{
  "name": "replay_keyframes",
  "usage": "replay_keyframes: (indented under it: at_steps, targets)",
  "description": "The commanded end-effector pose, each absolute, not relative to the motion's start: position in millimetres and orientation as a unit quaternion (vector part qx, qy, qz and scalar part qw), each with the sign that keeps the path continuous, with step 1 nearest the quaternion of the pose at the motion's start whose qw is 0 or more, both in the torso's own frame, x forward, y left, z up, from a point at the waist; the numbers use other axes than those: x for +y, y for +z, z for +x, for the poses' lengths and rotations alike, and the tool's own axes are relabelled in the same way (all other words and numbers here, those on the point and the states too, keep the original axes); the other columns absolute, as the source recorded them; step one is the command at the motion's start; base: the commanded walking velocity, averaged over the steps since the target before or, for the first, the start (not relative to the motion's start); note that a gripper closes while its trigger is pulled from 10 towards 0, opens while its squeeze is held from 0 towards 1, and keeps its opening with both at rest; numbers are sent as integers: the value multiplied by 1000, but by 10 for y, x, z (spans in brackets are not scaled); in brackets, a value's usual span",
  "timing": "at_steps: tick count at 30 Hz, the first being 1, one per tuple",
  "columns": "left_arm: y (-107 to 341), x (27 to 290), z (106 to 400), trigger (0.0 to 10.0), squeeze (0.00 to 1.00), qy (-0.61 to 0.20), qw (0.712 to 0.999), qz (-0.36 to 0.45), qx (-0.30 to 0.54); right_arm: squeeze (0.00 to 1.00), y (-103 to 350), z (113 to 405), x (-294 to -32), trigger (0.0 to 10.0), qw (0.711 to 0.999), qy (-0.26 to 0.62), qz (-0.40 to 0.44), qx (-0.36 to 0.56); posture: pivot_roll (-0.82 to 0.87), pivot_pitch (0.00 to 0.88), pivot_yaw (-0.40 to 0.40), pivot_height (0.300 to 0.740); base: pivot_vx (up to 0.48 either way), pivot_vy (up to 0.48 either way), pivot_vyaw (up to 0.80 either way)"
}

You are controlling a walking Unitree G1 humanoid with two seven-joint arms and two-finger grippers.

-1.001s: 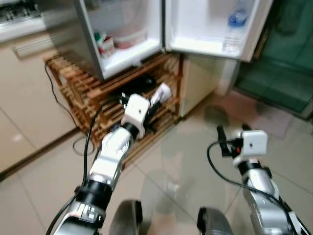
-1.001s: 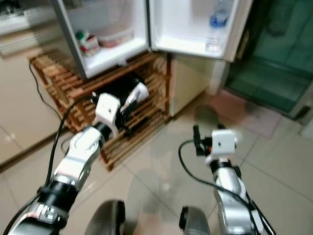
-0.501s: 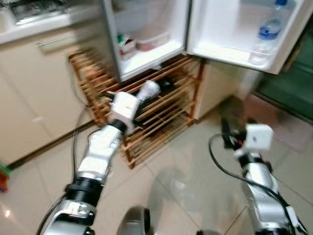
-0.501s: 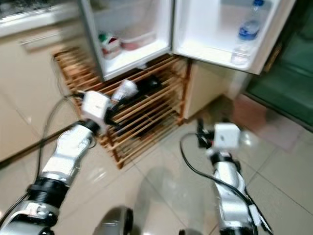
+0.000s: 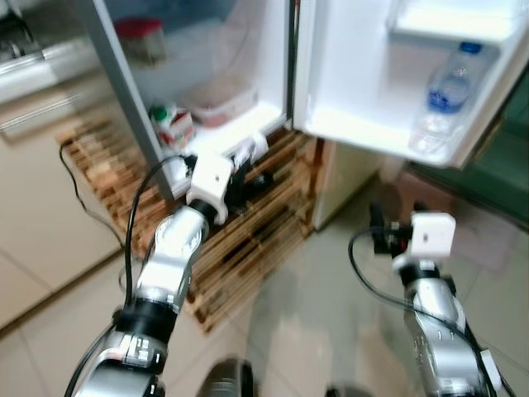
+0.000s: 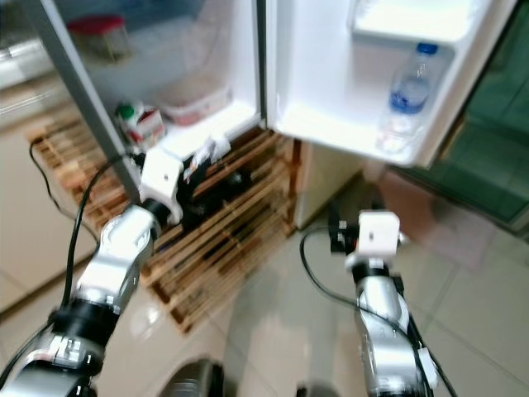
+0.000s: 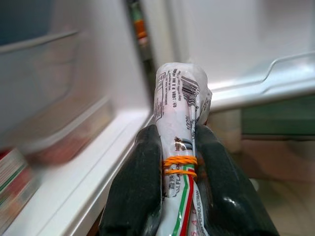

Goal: Restocking fridge

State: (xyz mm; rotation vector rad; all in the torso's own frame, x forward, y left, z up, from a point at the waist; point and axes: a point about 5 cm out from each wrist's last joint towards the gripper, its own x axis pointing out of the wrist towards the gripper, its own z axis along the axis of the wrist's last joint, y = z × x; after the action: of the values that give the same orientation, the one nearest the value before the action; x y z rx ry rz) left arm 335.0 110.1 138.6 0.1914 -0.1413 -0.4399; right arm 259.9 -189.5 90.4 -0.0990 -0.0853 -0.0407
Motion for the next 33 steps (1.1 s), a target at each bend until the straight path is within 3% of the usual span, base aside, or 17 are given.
replay_keyframes:
  at_steps: [1,8,28,33]
  targets:
    - [1428,1005,3339,10000,0,-233,964,98,-80,0,917,2571,-1981,10000,997,-32,-60,-44,76,17,57,690,345,0,0]
    - [1442,1042,3371,10000,0,-222,967,96,-76,0,974,2591,-1949,10000,997,-13,-62,-48,76,32,56,690,0,0,0]
    - [1433,1041,3373,10000,0,-221,968,95,-67,0,956,2619,-1940,10000,997,-32,-58,-43,78,38,67,690,0,0,519]
    - [1449,1038,3379,10000,0,-216,968,102,-73,0,950,2616,-1939,10000,997,-34,-59,-40,79,37,68,690,0,0,0]
